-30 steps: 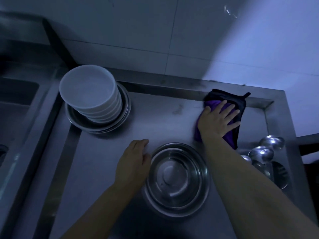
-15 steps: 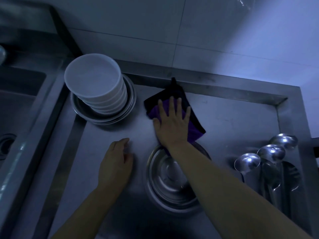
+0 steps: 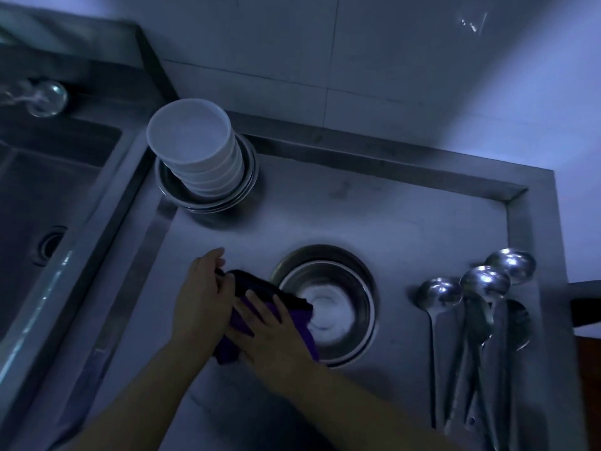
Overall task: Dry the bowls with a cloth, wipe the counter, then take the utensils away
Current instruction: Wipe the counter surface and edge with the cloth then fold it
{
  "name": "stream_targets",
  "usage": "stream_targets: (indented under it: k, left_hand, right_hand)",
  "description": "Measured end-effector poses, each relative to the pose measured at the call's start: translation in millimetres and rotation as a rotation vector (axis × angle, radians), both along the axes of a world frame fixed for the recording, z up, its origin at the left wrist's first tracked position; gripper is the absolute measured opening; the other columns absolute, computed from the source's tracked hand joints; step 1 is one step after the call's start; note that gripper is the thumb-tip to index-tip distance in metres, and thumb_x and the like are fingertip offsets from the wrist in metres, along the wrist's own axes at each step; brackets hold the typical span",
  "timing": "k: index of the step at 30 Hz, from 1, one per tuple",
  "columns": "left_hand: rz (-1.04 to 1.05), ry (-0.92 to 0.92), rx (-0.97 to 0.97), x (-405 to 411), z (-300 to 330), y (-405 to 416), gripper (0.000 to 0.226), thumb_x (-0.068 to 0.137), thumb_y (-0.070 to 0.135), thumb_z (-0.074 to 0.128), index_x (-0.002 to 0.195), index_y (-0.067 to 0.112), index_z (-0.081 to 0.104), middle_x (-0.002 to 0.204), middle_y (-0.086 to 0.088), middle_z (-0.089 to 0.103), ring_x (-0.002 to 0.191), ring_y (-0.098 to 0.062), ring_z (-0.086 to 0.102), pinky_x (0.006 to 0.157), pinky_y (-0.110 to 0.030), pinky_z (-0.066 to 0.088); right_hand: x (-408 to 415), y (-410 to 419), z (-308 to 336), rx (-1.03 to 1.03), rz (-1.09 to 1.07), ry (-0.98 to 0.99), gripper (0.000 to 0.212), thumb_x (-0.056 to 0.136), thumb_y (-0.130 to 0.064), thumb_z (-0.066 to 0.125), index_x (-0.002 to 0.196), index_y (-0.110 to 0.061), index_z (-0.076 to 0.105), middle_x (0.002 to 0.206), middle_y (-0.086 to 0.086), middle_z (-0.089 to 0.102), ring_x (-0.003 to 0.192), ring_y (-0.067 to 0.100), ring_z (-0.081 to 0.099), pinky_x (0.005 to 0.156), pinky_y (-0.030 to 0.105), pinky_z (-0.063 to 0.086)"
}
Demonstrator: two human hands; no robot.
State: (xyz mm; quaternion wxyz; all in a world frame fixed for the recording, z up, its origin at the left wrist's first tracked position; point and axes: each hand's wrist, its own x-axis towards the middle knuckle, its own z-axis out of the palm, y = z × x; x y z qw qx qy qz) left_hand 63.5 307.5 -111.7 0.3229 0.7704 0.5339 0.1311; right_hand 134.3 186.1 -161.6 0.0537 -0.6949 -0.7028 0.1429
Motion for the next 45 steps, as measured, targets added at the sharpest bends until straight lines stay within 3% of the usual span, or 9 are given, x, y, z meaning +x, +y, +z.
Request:
stream_targets:
  k: [5,8,16,22,26,29,34,39,45]
  left_hand:
    - [-0.321,0.128,0.056,8,10,-24,0.037,0.086,0.0,0.055,0.119,0.013,0.061,0.115,-0.003,0.059,0.092,-0.018,0.057,0.075,-0.025,0.041]
    - [-0.787,0.13,0.25,17,9,-38,0.035,0.058,-0.011,0.076,0.083,0.013,0.075,0.079,-0.005,0.07,0.069,-0.023,0.066,0.061,-0.026,0.054]
    - [-1.336,0.379,0.294,17,-20,-29,0.015,0.051,0.024,0.078,0.056,0.021,0.065,0.063,0.006,0.064,0.067,-0.014,0.061,0.074,-0.02,0.047]
    - [-1.326,0.347,0.352,1,-24,-25,0.008,0.069,0.031,0.068,0.072,0.024,0.068,0.078,0.004,0.067,0.083,-0.017,0.062,0.091,-0.028,0.045]
    - [-1.234,0.345,0.419,-9,-18,-24,0.026,0.067,0.038,0.075,0.088,0.023,0.076,0.097,-0.003,0.07,0.098,-0.021,0.065,0.096,-0.036,0.047]
    - [-1.233,0.321,0.444,-15,-20,-24,0.033,0.063,0.039,0.079,0.093,0.025,0.076,0.097,-0.002,0.072,0.101,-0.02,0.066,0.094,-0.039,0.049]
    - [-1.258,0.289,0.509,-15,-31,-23,0.029,0.065,0.042,0.076,0.089,0.026,0.076,0.093,0.0,0.072,0.101,-0.02,0.066,0.094,-0.036,0.049]
    - [-1.242,0.286,0.558,-19,-36,-21,0.028,0.069,0.042,0.073,0.092,0.026,0.075,0.101,-0.002,0.072,0.112,-0.02,0.062,0.098,-0.037,0.048]
    - [-1.289,0.331,0.547,-16,-25,-22,0.032,0.069,0.046,0.073,0.094,0.027,0.075,0.105,-0.001,0.072,0.112,-0.017,0.062,0.095,-0.038,0.05]
  right_hand:
    - [0,-48,8,-0.006,0.116,0.029,0.041,0.084,-0.044,0.053,0.124,-0.045,0.054,0.137,-0.008,0.053,0.128,0.017,0.047,0.089,0.039,0.05]
    - [-2,-66,11,0.128,0.125,0.073,0.028,0.09,-0.034,0.048,0.114,-0.039,0.063,0.123,-0.008,0.062,0.116,0.014,0.053,0.083,0.033,0.05]
    - [-2,-105,26,0.349,0.044,0.082,0.015,0.084,-0.024,0.064,0.086,-0.036,0.072,0.089,-0.007,0.071,0.069,0.014,0.062,0.06,0.023,0.047]
    - [24,-123,38,0.369,-0.287,-0.052,0.023,0.083,-0.019,0.057,0.092,-0.025,0.077,0.09,0.003,0.072,0.064,0.022,0.062,0.057,0.027,0.049]
    - [46,-92,41,0.367,-0.659,-0.131,0.032,0.073,0.001,0.066,0.101,-0.013,0.074,0.094,0.012,0.068,0.076,0.032,0.06,0.065,0.034,0.053]
    - [62,-46,35,0.208,-0.82,-0.156,0.034,0.071,-0.002,0.075,0.103,-0.012,0.072,0.095,0.013,0.064,0.083,0.032,0.06,0.066,0.036,0.053]
    - [65,7,-5,-0.116,-0.925,0.057,0.035,0.093,-0.017,0.046,0.126,-0.015,0.057,0.122,0.011,0.049,0.108,0.027,0.049,0.085,0.03,0.038]
    - [53,2,-3,-0.178,-0.652,0.228,0.031,0.092,-0.019,0.052,0.12,-0.019,0.064,0.121,0.011,0.049,0.106,0.029,0.052,0.086,0.031,0.043]
    - [61,-16,15,-0.513,-0.296,-0.126,0.03,0.094,-0.026,0.049,0.122,-0.022,0.061,0.124,0.007,0.049,0.114,0.03,0.044,0.08,0.037,0.044]
